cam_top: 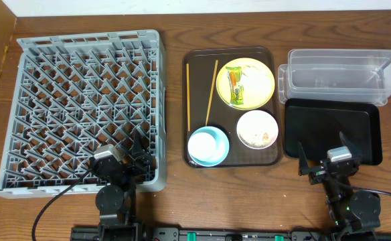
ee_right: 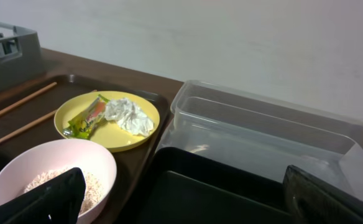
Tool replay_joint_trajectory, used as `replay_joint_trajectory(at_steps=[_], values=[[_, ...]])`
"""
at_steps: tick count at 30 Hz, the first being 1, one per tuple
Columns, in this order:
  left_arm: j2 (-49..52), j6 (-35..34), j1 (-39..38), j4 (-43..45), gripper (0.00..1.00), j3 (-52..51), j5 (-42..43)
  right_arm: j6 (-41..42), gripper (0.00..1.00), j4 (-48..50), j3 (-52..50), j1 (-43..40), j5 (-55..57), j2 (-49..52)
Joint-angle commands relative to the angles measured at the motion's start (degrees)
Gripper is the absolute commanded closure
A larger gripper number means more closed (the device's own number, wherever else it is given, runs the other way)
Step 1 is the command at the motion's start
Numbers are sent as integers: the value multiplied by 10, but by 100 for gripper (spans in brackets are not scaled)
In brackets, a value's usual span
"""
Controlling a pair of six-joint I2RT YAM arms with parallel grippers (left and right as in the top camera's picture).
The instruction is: Sort waste into correct bins and load items into the dishwasher
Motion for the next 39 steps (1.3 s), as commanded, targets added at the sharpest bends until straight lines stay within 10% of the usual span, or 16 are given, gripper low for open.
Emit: replay_joint_trajectory(at_steps=[1,19,32,39], values=[[0,1,-2,-10,4,-17,-5,6,1,-2,-1,-4,5,-1],[42,13,-1,11,4,74,113,156,1,6,95,-4,-146,50],[482,16,-1,-325,4,563,236,130,1,-310,564,-4,-160,549],[562,16,-1,-411,4,650,245,155,1,-370,689,-4,-223,709]])
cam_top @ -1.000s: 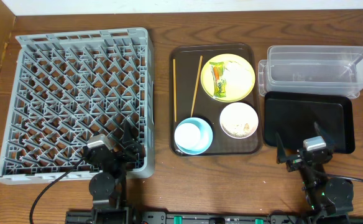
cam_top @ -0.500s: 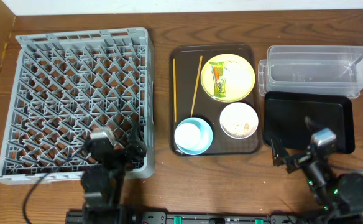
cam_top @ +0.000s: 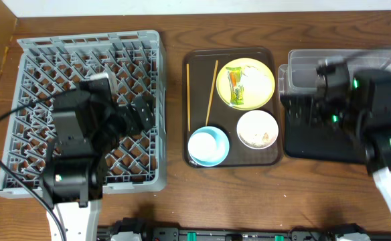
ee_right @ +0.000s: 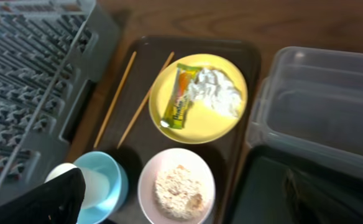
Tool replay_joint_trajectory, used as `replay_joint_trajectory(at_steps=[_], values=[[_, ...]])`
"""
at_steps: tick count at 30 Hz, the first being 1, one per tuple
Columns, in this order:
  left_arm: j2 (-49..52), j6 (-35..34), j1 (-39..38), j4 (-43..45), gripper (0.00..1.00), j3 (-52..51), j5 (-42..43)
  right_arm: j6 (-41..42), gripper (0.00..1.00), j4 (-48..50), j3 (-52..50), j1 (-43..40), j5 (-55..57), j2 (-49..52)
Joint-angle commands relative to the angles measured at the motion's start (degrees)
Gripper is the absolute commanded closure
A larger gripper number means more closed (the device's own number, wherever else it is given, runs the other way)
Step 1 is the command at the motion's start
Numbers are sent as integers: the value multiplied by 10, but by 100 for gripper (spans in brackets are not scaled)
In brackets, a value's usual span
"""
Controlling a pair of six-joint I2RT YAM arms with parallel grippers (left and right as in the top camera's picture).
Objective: Sort waste into correct bins and load items into the dishwasher
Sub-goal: 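Grasp the snack wrapper on the yellow plate with the right gripper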
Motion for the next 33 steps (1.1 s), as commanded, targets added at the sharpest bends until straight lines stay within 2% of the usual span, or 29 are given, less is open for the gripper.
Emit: replay_joint_trajectory(at_steps=[1,5,13,17,19,20,21,24,26,29,33], values=[[15,4,-1,-16,4,16,21,20,1,12,22,-4,-75,41],[21,4,-1,-36,4,16,21,62,1,51,43,15,-119,93],[21,4,-1,-39,4,16,21,20,1,-67,217,122,62,287],[21,4,-1,-39,4,16,21,6,1,-35,240,155,99,348],[21,4,-1,-39,4,16,21,7,28,-8,240,169,121,376],[21,4,-1,-39,4,16,21,10,37,4,240,175,133,391],[21,4,-1,-39,4,16,21,19,39,17,240,181,152,410],[21,4,-1,-39,4,16,21,51,32,57,240,195,183,465],[21,4,-1,-39,4,16,21,65,31,82,240,200,182,492],[21,4,-1,-39,4,16,21,82,37,118,240,204,188,529],[21,4,-1,-39,4,16,21,120,53,126,240,204,258,560]])
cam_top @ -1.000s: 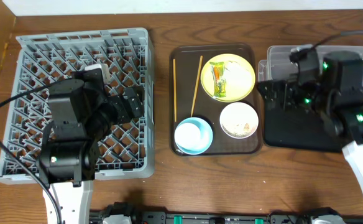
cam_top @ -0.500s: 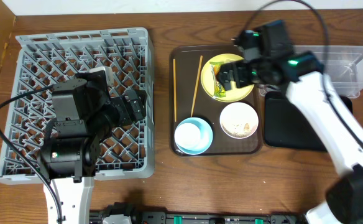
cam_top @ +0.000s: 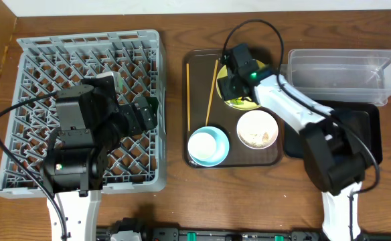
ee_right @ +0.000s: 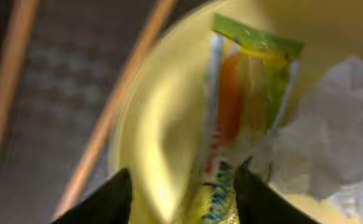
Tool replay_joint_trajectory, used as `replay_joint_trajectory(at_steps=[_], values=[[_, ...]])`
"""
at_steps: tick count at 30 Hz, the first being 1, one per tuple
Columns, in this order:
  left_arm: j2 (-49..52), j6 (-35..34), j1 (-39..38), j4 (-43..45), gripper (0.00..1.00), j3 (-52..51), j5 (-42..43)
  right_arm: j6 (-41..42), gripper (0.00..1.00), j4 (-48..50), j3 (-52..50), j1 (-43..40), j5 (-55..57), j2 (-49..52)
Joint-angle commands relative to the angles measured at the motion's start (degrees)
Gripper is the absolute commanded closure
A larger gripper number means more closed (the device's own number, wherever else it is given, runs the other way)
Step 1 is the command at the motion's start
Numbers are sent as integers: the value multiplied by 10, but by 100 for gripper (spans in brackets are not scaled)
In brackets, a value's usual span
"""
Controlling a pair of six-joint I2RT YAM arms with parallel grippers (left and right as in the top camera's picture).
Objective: Sort waste into correct bins and load items into the dishwasher
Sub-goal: 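Grasp the snack wrapper on the yellow plate with the right gripper, then carry the wrapper to the clear bin and release it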
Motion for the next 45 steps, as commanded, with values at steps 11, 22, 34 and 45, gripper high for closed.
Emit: replay_joint_trajectory(at_steps=[11,22,34,45], values=[[0,3,-1,-1,4,10,6,43,99,-4,12,3,60,26],[0,3,-1,-1,4,10,6,48,99,-67,11,-73,52,-169],[0,3,-1,-1,4,10,6,142,98,-151,9,-255,74,-153],[0,3,-1,-1,4,10,6,87,54,-88,9,-230,-81,-155]])
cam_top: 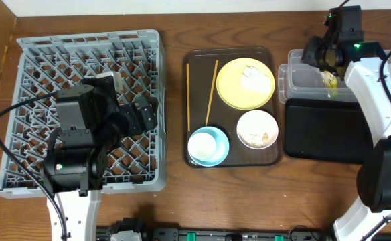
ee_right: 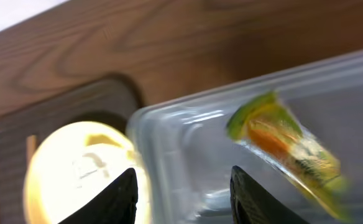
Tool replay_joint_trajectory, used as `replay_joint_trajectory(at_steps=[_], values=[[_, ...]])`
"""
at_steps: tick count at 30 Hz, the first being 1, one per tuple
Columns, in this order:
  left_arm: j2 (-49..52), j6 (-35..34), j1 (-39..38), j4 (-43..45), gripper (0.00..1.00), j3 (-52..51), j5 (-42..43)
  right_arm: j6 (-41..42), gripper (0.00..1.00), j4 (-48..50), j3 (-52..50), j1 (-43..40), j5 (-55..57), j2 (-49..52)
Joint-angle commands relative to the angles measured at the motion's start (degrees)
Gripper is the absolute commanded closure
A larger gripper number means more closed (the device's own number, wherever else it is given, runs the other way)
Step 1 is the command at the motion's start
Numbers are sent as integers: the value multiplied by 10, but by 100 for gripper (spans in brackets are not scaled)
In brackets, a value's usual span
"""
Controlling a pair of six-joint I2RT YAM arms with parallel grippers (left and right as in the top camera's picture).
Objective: Sort waste into correct bins and load items into the dishwasher
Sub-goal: 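Carry the wrapper to the clear bin and release it, then grasp the white tissue on the yellow plate with the right gripper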
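Note:
My right gripper (cam_top: 316, 55) (ee_right: 184, 199) is open over the left end of the clear plastic bin (cam_top: 376, 67) (ee_right: 188, 124). Free of the fingers, a green-and-orange snack wrapper (cam_top: 329, 82) (ee_right: 287, 146) is inside that bin. On the brown tray (cam_top: 195, 57), the yellow plate (cam_top: 232, 90) (ee_right: 57, 180) holds only a crumpled white tissue (cam_top: 252, 75) (ee_right: 91, 165). A pale bowl of food scraps (cam_top: 256, 129) and a blue bowl (cam_top: 207, 145) sit in front of the plate, with two chopsticks (cam_top: 187, 94) to its left. My left gripper (cam_top: 144, 114) hovers open over the grey dish rack (cam_top: 48, 60).
A black tray (cam_top: 326, 130) lies just in front of the clear bin. The dish rack fills the left of the table. The right arm reaches along the table's right side, up to the far wall.
My right gripper was on the yellow plate, its jaws round the wrapper. Now it is open over the clear bin, and the wrapper is in the bin. The left arm has not moved.
Both arms sat low at the table's front edge. Then the left was up over the rack and the right over the black tray. Then the right gripper was at the wrapper on the plate. Now the wrapper is in the clear bin.

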Motion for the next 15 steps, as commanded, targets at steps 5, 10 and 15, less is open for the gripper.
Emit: replay_joint_trajectory(at_steps=[5,10,15], values=[[0,3,-1,-1,4,10,5,-101,53,21,0,92,-70,-5],[0,3,-1,-1,4,10,5,-141,39,32,0,188,82,17],[0,3,-1,-1,4,10,5,-155,30,86,0,233,213,93]])
